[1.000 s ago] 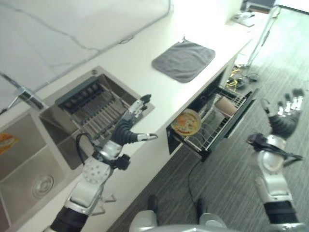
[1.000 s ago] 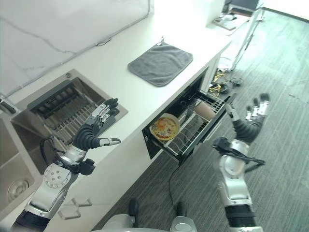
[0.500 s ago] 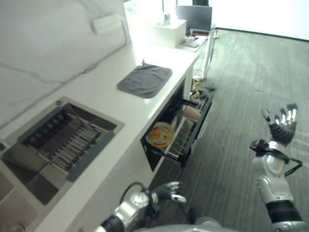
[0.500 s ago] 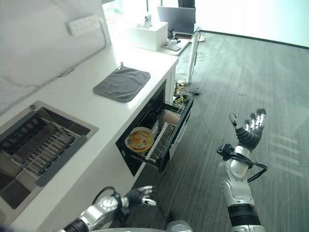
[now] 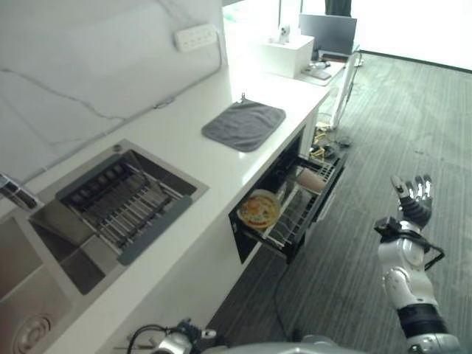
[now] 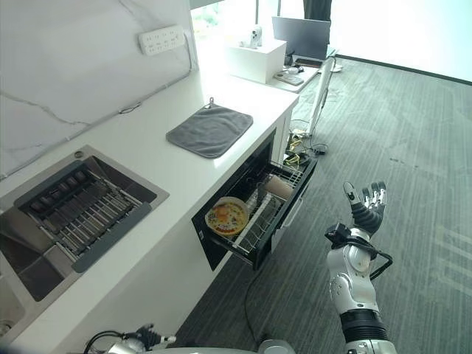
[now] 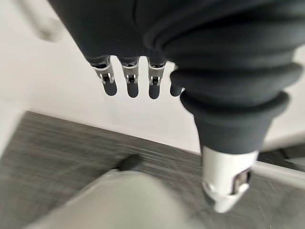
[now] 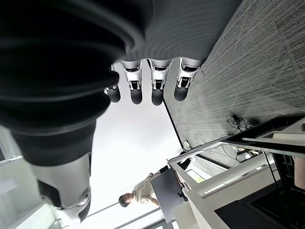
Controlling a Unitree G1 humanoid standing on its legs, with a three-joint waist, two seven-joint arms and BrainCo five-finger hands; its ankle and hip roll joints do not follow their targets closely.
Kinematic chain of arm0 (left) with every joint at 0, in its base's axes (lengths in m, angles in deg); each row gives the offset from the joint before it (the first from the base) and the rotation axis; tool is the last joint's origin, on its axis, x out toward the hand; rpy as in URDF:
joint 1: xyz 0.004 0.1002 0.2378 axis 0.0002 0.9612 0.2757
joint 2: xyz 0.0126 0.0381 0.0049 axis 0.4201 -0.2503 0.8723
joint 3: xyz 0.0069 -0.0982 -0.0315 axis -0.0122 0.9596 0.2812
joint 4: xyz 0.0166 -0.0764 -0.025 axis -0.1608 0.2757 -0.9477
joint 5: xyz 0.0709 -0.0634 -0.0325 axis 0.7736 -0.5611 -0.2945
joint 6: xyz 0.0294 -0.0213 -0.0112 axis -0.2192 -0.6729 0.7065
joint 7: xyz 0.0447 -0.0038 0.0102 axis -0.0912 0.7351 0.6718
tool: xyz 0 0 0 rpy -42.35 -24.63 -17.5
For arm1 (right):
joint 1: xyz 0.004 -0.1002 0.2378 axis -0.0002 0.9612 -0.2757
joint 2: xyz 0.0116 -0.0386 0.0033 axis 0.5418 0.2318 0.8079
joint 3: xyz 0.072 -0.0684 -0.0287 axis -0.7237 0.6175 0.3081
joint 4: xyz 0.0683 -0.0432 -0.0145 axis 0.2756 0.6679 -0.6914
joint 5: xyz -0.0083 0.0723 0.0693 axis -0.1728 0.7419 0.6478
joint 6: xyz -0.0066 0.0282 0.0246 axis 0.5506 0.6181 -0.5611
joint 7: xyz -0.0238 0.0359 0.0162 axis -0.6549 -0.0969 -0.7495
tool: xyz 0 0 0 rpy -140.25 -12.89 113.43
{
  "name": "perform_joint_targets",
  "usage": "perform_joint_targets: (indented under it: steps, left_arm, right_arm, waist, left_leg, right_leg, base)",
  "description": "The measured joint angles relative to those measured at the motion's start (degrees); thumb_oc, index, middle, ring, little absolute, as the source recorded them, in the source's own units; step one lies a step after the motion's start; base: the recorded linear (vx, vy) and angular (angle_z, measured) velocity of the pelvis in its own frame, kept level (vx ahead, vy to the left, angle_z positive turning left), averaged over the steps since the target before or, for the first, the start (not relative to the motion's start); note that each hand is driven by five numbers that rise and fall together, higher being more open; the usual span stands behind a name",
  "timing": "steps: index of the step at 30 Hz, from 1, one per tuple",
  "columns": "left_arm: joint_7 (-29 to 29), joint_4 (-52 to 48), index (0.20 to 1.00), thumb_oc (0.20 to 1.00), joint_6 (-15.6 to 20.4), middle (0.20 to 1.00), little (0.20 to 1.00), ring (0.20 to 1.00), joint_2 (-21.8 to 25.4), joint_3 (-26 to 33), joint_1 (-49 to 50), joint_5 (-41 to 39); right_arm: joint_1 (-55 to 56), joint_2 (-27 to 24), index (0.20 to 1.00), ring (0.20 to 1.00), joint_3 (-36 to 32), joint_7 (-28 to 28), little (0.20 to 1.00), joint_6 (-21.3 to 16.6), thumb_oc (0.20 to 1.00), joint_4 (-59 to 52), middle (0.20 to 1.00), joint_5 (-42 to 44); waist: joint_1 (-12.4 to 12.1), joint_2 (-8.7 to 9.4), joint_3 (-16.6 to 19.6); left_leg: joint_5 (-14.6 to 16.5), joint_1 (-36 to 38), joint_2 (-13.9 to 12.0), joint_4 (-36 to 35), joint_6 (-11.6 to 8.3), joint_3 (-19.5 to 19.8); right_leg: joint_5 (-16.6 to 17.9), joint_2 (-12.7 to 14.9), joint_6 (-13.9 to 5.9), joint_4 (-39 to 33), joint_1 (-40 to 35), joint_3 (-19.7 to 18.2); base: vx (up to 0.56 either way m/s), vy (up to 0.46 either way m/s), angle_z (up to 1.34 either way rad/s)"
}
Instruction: Place the dishes in the dishwasher.
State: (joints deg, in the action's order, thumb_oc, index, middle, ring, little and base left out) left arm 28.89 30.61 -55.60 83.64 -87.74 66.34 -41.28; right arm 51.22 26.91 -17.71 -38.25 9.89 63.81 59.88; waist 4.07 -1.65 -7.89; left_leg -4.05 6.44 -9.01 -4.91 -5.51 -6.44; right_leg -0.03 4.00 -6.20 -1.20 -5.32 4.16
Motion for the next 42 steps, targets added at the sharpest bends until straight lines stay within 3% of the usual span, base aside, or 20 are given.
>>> perform_joint_targets:
  steps: [6, 11, 15, 17, 24, 28, 30, 31, 34, 36, 42]
  left_arm:
    - [1.1, 2.3, 1.0, 1.0, 0.8, 1.0, 1.0, 1.0, -0.4, 4.4, 5.9, -8.9]
    - [0.9, 2.6, 1.0, 1.0, 3.5, 1.0, 1.0, 1.0, -0.3, 4.9, 5.9, -11.0]
    - [-0.4, 2.2, 1.0, 1.0, 4.9, 1.0, 1.0, 1.0, 0.0, 4.3, 3.7, -11.1]
    - [-1.1, 1.5, 1.0, 1.0, 5.4, 1.0, 1.0, 1.0, -0.1, 4.2, 2.6, -11.3]
    - [-3.4, -0.1, 1.0, 1.0, 6.4, 1.0, 1.0, 1.0, 0.5, 0.6, -1.1, -12.8]
    - [-4.2, -0.1, 1.0, 1.0, 6.3, 1.0, 1.0, 1.0, 0.9, -0.3, -2.9, -13.5]
    - [-4.6, -0.2, 1.0, 1.0, 6.5, 1.0, 1.0, 1.0, 0.9, -0.3, -3.8, -13.8]
    - [-5.0, -0.2, 1.0, 1.0, 6.7, 1.0, 1.0, 1.0, 0.9, -0.3, -4.4, -14.0]
    - [-5.6, -0.1, 1.0, 1.0, 6.8, 1.0, 1.0, 1.0, 0.9, -0.3, -5.4, -15.0]
    - [-6.3, 0.0, 1.0, 1.0, 6.8, 1.0, 1.0, 1.0, 1.3, -0.2, -5.9, -15.0]
    - [-7.4, 1.2, 1.0, 1.0, 7.8, 1.0, 1.0, 1.0, 1.8, 0.0, -5.8, -15.0]
  right_arm:
    - [-0.1, 2.6, 1.0, 1.0, -0.2, 1.7, 1.0, 1.0, 1.0, 7.1, 1.0, 5.9]
    - [-2.4, 3.6, 1.0, 1.0, -2.7, 0.0, 1.0, -1.9, 1.0, 19.2, 1.0, 8.8]
    - [-5.9, 3.1, 1.0, 1.0, -5.0, -1.5, 1.0, -6.9, 1.0, 26.8, 1.0, 11.5]
    - [-6.6, 3.0, 1.0, 1.0, -4.7, -1.3, 1.0, -7.0, 1.0, 28.1, 1.0, 12.6]
    - [-13.1, -0.6, 1.0, 1.0, -5.0, 1.9, 1.0, -8.2, 1.0, 35.3, 1.0, 16.2]
    - [-16.9, -1.4, 1.0, 1.0, -3.4, 8.3, 1.0, -7.4, 1.0, 35.9, 1.0, 20.7]
    - [-19.1, -1.3, 1.0, 1.0, -1.9, 12.9, 1.0, -6.3, 1.0, 35.9, 1.0, 24.0]
    - [-21.3, -1.2, 1.0, 1.0, -2.0, 18.5, 1.0, -5.1, 1.0, 35.9, 1.0, 27.8]
    - [-24.7, -0.9, 1.0, 1.0, -2.0, 25.0, 1.0, -3.5, 1.0, 34.8, 1.0, 27.8]
    - [-25.2, -2.2, 1.0, 1.0, -2.1, 27.6, 1.0, -0.8, 1.0, 33.9, 1.0, 27.7]
    - [-25.8, -3.5, 1.0, 1.0, -2.0, 28.3, 1.0, 2.6, 1.0, 31.5, 1.0, 27.6]
  waist:
    - [-3.6, 0.19, -1.6]
    - [-6.2, -0.12, -4.8]
    - [-6.8, -2.52, -7.1]
    - [-6.9, -4.07, -8.3]
    - [-7.8, -5.95, -14.5]
    - [-7.7, -7.22, -15.8]
    - [-7.7, -7.31, -16.5]
    - [-7.8, -7.3, -16.6]
    - [-8.3, -7.31, -17.5]
    - [-8.5, -6.39, -18.6]
    - [-9.2, -5.47, -19.2]
  left_leg:
    - [0.4, -0.3, -0.2, 0.0, -0.75, 1.3]
    - [3.1, -2.9, 0.4, 5.4, -0.67, 3.0]
    - [4.7, -6.3, 2.1, 9.5, -0.41, 4.4]
    - [4.7, -7.1, 2.5, 10.5, -0.39, 4.4]
    - [5.3, -15.4, 4.0, 17.4, -0.18, 6.0]
    - [5.7, -18.6, 4.0, 19.7, 0.01, 6.2]
    - [5.8, -18.9, 3.9, 20.2, -0.05, 6.3]
    - [6.0, -20.8, 3.9, 21.6, -0.28, 6.6]
    - [6.2, -22.6, 4.0, 23.1, -0.25, 7.1]
    - [6.8, -23.7, 4.1, 24.4, -0.23, 7.2]
    - [7.7, -25.0, 4.2, 26.0, -0.17, 7.6]
  right_leg:
    - [-1.0, -0.4, 0.26, 0.0, -0.1, 1.4]
    - [-5.7, 0.8, 1.0, 9.1, 3.4, 2.8]
    - [-9.3, 2.8, 1.01, 17.2, 8.0, 2.9]
    - [-9.8, 3.3, 0.97, 19.3, 9.1, 2.9]
    - [-13.5, 5.5, 2.28, 30.3, 19.2, 2.8]
    - [-13.8, 5.5, 3.02, 33.5, 22.6, 2.3]
    - [-13.9, 5.4, 3.06, 34.3, 23.1, 2.3]
    - [-14.1, 5.4, 3.24, 35.4, 24.8, 2.3]
    - [-14.0, 5.4, 3.23, 36.4, 26.1, 2.3]
    - [-14.0, 5.4, 3.24, 36.7, 26.7, 2.3]
    - [-13.9, 5.1, 3.44, 37.1, 27.7, 1.9]
  base:
    - [0.06, 0.013, 0.12]
    - [0.03, 0.032, 0.16]
    - [-0.04, 0.056, 0.09]
    - [-0.07, 0.048, 0.04]
    - [-0.11, 0.018, 0.09]
    - [-0.07, -0.008, -0.02]
    - [-0.07, -0.005, 0.0]
    - [-0.06, 0.002, 0.04]
    - [-0.04, 0.007, 0.06]
    - [0.0, 0.0, 0.0]
    - [0.0, 0.008, -0.04]
